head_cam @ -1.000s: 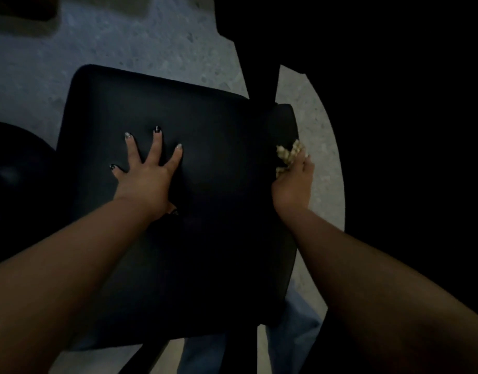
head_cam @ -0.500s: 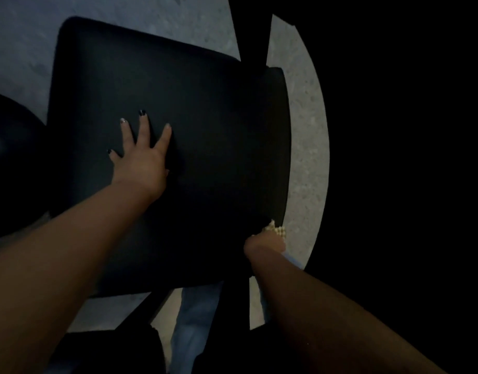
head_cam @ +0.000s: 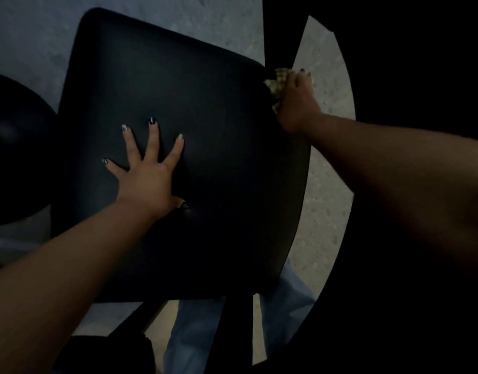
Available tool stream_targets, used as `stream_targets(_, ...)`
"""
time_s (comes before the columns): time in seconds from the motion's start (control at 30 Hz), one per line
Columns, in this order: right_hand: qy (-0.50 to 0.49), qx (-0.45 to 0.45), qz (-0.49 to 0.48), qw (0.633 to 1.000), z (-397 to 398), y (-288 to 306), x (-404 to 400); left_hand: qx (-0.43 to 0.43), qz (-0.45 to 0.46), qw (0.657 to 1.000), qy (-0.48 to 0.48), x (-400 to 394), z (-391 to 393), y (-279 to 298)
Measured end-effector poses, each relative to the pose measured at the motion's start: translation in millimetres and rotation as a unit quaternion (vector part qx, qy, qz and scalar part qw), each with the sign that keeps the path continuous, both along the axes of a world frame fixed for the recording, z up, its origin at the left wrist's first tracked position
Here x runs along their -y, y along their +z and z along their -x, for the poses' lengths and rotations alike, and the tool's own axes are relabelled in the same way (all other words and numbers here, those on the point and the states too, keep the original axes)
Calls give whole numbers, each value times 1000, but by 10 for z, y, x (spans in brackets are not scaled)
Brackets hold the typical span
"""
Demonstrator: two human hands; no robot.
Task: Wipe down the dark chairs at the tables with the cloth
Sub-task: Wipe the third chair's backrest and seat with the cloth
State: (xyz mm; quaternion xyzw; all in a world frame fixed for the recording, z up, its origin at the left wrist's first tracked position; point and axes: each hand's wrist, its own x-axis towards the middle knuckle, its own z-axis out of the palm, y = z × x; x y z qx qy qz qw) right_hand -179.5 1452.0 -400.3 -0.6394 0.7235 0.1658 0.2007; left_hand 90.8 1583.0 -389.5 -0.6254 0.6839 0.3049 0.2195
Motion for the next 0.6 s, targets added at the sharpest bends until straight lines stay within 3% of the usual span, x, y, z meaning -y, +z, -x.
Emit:
stream_targets(0.23,-108,-22,-18,994,-216,-37,-967,8,-12,1000,-6,28,21,50)
stream_targets(0.43,-131,-65,-136,980,-628,22,-2204,2,-17,1000,-5,34,30,72)
stream_targets(0.53,-210,79,-83,971,-724,237,-2459,0,-14,1000,-4,30,23,62)
stream_targets(0.6,-260,203,31,943,-738,324,-2247,0,-11,1000,-7,19,22,59)
